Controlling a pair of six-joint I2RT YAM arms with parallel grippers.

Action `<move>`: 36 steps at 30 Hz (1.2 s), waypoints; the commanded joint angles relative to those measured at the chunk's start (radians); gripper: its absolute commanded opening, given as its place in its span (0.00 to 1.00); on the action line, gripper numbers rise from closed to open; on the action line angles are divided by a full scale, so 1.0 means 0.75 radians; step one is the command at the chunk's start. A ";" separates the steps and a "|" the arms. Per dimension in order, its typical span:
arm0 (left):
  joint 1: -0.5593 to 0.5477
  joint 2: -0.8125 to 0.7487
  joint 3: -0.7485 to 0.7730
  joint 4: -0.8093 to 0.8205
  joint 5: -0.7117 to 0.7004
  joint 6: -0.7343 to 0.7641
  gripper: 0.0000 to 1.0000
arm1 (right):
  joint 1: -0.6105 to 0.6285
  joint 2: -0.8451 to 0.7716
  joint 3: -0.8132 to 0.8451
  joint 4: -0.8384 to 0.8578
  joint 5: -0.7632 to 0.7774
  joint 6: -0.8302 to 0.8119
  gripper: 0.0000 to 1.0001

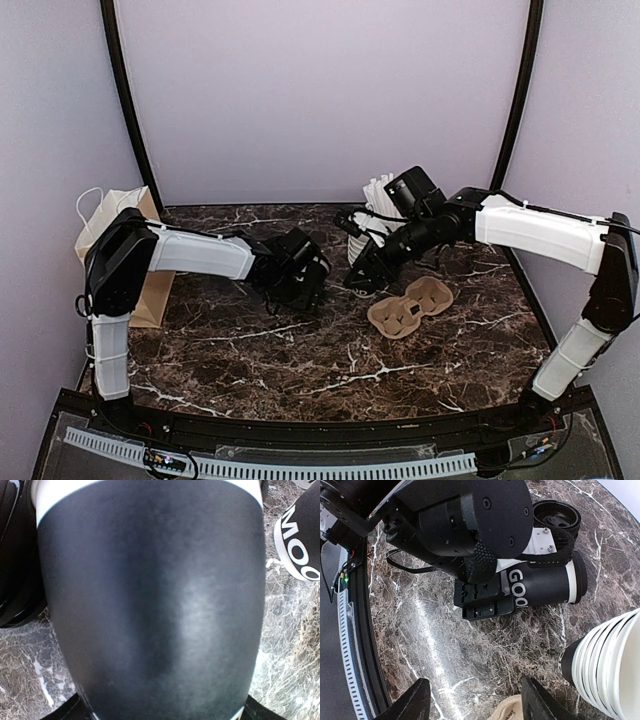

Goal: Pack the takeout coffee

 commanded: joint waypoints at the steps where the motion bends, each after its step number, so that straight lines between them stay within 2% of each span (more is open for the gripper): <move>1: 0.005 0.007 0.024 0.018 -0.016 0.007 0.85 | -0.008 -0.011 -0.006 0.030 -0.007 -0.004 0.64; 5: 0.007 0.022 0.043 0.006 -0.024 -0.024 0.88 | -0.007 0.000 0.003 0.026 -0.015 -0.002 0.64; 10: 0.021 0.026 0.031 0.034 -0.027 -0.059 0.85 | -0.008 0.008 0.004 0.026 -0.019 0.000 0.64; 12: 0.027 0.025 0.024 0.046 -0.023 -0.066 0.80 | -0.008 0.007 0.002 0.026 -0.016 -0.002 0.64; 13: 0.028 0.024 0.021 0.050 -0.021 -0.065 0.73 | -0.008 0.006 -0.001 0.028 -0.014 -0.001 0.64; 15: 0.030 0.024 0.015 0.063 -0.014 -0.065 0.66 | -0.008 0.003 -0.006 0.029 -0.006 -0.005 0.63; 19: 0.029 -0.007 -0.048 0.142 0.050 -0.067 0.62 | -0.008 -0.005 -0.011 0.027 -0.001 -0.005 0.64; 24: 0.022 -0.172 -0.294 0.351 0.144 -0.065 0.59 | -0.008 -0.037 -0.026 0.023 0.016 -0.009 0.64; 29: -0.016 -0.355 -0.570 0.655 0.192 0.012 0.59 | -0.008 -0.032 0.002 0.001 0.017 -0.012 0.64; 33: -0.090 -0.480 -0.771 0.810 0.187 0.112 0.60 | -0.010 0.002 0.081 -0.050 -0.029 -0.008 0.65; 36: -0.181 -0.572 -0.856 0.872 0.127 0.216 0.61 | -0.012 0.029 0.144 -0.116 -0.125 -0.022 0.69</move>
